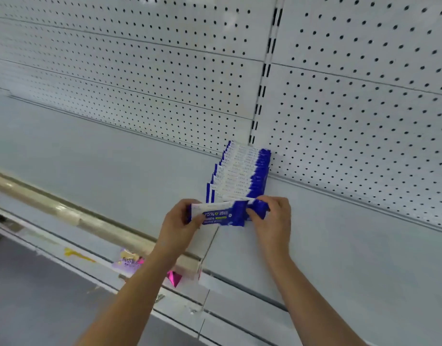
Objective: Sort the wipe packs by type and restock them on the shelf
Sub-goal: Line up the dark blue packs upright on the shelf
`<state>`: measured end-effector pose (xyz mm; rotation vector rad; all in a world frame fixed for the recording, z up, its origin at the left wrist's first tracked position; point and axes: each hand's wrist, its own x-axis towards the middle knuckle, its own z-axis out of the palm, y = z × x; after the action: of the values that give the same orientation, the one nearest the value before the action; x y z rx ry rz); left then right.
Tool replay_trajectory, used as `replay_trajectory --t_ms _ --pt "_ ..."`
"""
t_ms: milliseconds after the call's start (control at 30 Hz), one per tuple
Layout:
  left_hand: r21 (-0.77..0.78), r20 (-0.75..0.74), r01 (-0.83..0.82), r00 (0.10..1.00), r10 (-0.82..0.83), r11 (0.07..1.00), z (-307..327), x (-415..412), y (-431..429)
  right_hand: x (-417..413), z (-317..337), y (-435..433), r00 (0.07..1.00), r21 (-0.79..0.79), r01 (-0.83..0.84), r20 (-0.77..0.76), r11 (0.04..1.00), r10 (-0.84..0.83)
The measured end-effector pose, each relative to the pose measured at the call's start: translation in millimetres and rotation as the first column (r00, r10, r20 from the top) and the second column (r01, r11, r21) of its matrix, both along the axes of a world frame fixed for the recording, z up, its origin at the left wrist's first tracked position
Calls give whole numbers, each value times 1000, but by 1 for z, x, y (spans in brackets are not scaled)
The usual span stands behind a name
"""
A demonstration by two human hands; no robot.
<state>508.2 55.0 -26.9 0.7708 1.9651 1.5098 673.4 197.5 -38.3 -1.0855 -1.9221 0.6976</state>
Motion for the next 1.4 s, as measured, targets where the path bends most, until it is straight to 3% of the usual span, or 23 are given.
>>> replay_trajectory --t_ms 100,300,467,733,1100,1233,1400 --pt "36 -15 -4 1000 4 999 -7 -9 21 -18 1 -7 995 -20 66 -79 998 -67" --pt "103 81 20 996 -28 994 -5 0 45 -31 -3 -34 867 -415 -105 -483 904 -121" --pt "117 150 68 985 -85 991 -10 1 56 -46 1 -32 943 -461 -145 -333 875 -18" --pt "132 125 205 967 -221 970 0 3 71 -46 2 -12 953 -466 -155 -303 871 7" --pt "-90 -45 116 992 -120 989 12 5 47 -14 6 -15 933 -464 -265 -343 845 104" --pt "-93 -64 52 996 -58 994 19 13 28 1 21 -23 927 -496 -285 -361 820 104" --pt "-75 -106 78 991 -86 994 25 32 4 30 28 -46 960 -508 -209 -270 835 76"
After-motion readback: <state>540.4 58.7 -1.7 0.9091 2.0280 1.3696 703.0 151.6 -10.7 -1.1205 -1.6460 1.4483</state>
